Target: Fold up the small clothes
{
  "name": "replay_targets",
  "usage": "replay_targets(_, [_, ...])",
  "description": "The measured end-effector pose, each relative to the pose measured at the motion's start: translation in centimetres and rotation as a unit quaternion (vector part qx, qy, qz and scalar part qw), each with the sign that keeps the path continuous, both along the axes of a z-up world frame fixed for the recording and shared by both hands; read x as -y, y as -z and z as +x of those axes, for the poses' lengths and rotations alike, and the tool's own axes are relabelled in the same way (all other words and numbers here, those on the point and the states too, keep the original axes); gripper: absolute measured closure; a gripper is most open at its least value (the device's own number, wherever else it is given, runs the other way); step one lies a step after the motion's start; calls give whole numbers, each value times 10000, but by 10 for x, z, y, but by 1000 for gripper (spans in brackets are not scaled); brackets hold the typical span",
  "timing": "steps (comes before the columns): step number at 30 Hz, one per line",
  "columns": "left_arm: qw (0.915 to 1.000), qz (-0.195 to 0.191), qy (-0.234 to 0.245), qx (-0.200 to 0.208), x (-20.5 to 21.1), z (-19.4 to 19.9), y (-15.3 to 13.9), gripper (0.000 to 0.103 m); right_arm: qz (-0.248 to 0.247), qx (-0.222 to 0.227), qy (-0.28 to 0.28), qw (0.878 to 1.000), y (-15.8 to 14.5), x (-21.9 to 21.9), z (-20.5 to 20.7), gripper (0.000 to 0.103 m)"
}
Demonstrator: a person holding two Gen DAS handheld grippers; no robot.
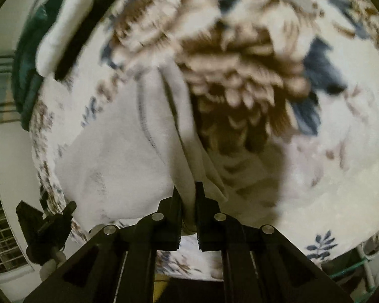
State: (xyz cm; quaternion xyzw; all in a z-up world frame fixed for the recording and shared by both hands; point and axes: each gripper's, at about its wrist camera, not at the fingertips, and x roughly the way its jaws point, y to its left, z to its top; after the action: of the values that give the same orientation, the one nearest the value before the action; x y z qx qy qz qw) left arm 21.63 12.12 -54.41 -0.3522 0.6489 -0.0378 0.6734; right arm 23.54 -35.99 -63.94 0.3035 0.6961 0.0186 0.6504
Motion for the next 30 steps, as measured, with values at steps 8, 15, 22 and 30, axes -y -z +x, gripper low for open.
replay_targets(8, [9953,456,206,834,5,22,-64,48,-865,355,-66,9956,-41,16,14,57])
replay_targets(15, [9832,618,673,1581,48,86,-55,46,1116,1570,690,9788,-41,6,62,54])
replay_targets(22, [9911,697,409,1054,34,110,30,45,1729,1259,1617,9634,46,17,83,55])
replay_targets(30, [9923,512,217,1108,14,102,2,46,1760,1220,1336,9676,41,13,91,51])
